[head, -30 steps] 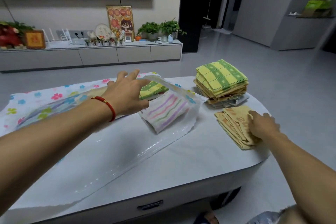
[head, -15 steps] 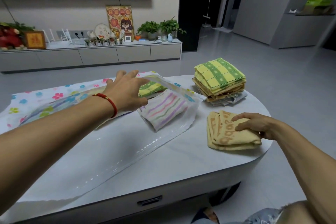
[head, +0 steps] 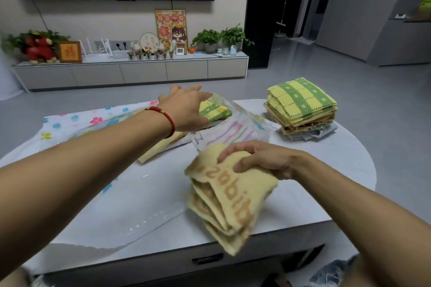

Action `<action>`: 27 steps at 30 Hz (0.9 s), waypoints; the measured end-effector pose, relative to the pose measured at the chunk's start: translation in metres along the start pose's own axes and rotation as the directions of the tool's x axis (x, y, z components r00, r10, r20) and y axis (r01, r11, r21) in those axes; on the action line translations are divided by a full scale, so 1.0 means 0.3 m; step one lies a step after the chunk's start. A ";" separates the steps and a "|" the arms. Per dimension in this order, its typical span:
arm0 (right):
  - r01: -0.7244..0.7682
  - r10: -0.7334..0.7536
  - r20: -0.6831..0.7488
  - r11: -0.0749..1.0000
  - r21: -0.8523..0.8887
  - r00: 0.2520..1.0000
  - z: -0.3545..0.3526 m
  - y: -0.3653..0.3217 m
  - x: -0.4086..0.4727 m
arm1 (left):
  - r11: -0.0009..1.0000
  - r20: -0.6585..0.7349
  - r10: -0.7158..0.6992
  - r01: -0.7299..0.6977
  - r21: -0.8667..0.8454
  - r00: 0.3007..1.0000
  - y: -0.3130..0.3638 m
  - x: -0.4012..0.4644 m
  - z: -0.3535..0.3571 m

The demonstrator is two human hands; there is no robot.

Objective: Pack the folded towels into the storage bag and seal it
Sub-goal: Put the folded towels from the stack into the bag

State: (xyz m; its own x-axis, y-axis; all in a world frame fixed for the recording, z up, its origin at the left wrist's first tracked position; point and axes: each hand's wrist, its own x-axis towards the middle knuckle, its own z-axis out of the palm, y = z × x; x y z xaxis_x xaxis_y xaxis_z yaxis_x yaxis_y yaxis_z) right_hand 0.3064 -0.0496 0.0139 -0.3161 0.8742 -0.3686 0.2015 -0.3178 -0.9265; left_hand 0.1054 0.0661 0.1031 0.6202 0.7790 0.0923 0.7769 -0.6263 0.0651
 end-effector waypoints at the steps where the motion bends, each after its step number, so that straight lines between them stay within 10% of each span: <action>1: 0.052 -0.046 -0.091 0.997 0.062 0.995 0.005 -0.017 0.060 | 1.000 0.003 -0.001 0.001 0.002 1.000 -0.002 0.003 -0.006; 6: 0.166 0.029 -0.641 0.956 0.243 0.767 -0.029 -0.020 0.311 | 1.000 -0.004 -0.003 0.004 0.018 1.000 -0.016 0.013 -0.024; 11: 0.051 0.293 -0.721 0.909 0.414 0.628 -0.030 0.048 0.430 | 1.000 0.012 0.005 -0.005 0.023 1.000 -0.016 0.007 -0.015; 18: 0.102 0.046 -0.929 0.991 0.090 0.368 -0.042 0.067 0.403 | 1.000 0.002 0.017 -0.017 0.017 1.000 -0.017 0.007 -0.013; 23: -0.085 0.111 -0.811 0.993 0.076 0.574 -0.045 0.134 0.346 | 1.000 -0.014 0.029 -0.029 0.008 0.999 -0.013 0.012 0.004; 27: -0.228 -0.071 -0.692 0.916 -0.331 0.718 -0.085 0.096 0.235 | 0.999 -0.037 0.047 -0.046 0.026 0.998 -0.001 0.020 0.038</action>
State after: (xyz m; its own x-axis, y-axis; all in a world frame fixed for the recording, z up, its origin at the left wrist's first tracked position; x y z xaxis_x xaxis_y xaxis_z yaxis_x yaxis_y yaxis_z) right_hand 0.3135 0.0122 -0.0369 0.4002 0.9046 -0.1466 0.5632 -0.3690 -0.7394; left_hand 0.1101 0.0713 0.0923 0.6515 0.7470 0.1323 0.7501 -0.6604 0.0350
